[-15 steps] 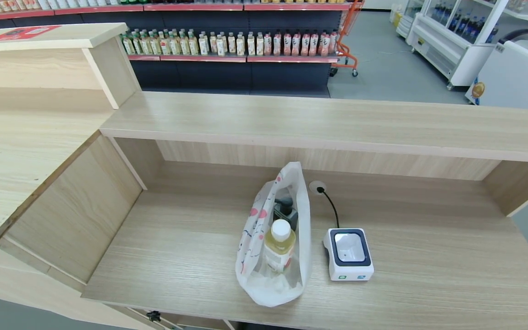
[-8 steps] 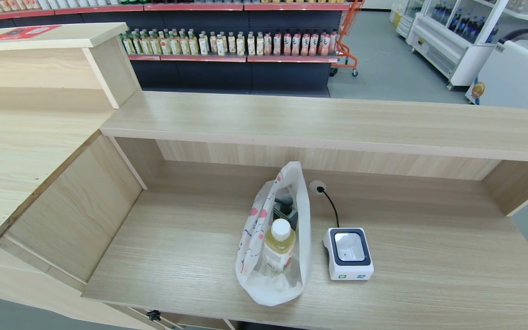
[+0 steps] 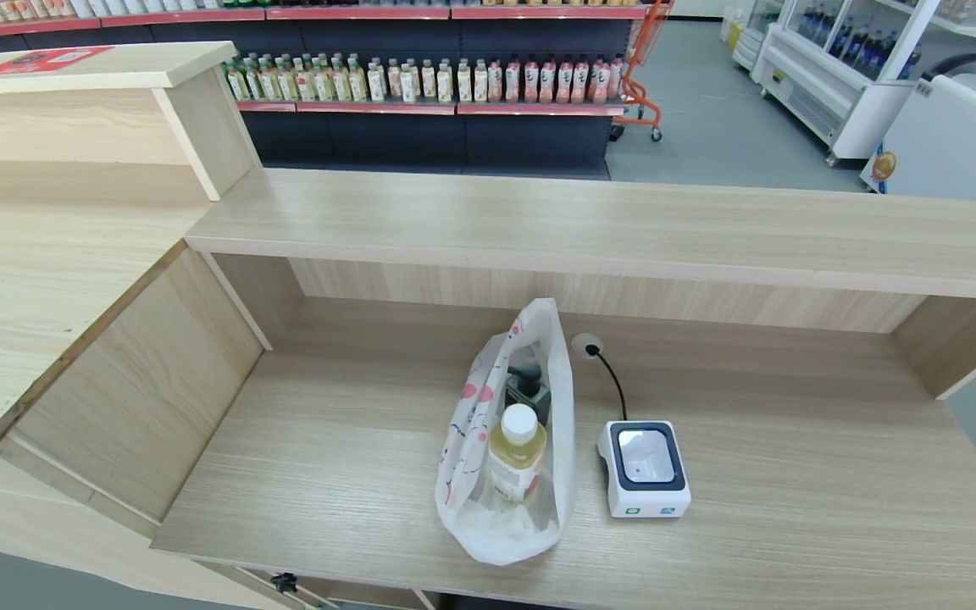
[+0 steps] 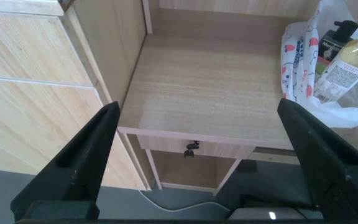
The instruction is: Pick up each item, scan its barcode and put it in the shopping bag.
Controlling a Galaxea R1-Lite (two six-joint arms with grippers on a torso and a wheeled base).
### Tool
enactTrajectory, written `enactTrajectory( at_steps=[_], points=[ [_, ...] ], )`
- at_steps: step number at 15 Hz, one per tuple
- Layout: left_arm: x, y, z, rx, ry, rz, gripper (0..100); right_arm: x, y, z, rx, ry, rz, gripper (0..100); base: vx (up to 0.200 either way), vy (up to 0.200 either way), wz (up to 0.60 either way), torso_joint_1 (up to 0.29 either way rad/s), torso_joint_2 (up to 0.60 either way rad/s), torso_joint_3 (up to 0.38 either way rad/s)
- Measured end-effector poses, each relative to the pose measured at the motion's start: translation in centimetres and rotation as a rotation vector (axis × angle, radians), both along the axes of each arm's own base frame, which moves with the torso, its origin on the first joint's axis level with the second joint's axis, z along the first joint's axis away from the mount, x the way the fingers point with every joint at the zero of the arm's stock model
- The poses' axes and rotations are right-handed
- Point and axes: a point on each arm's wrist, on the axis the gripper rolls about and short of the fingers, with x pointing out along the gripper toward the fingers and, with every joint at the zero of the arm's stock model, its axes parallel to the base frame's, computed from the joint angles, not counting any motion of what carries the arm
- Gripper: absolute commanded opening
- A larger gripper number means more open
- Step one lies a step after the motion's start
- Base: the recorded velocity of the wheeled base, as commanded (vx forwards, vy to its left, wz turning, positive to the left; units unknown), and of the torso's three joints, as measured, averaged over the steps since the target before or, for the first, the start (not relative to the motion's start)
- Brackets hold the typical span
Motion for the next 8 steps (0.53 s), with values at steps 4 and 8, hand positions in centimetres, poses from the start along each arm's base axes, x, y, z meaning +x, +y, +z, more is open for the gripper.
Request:
enactTrajectory(
  at_steps=[4, 8],
  points=[
    [0.00, 0.00, 0.00, 0.000, 0.000, 0.000, 100, 0.00, 0.00, 0.00, 0.005, 0.001, -0.001, 0, 0.000, 0.000, 0.00, 0.000, 0.00, 0.000],
    [0.00, 0.00, 0.00, 0.000, 0.000, 0.000, 100, 0.01, 0.00, -0.01, 0.006, 0.002, -0.001, 0, 0.000, 0.000, 0.00, 0.000, 0.00, 0.000]
  ],
)
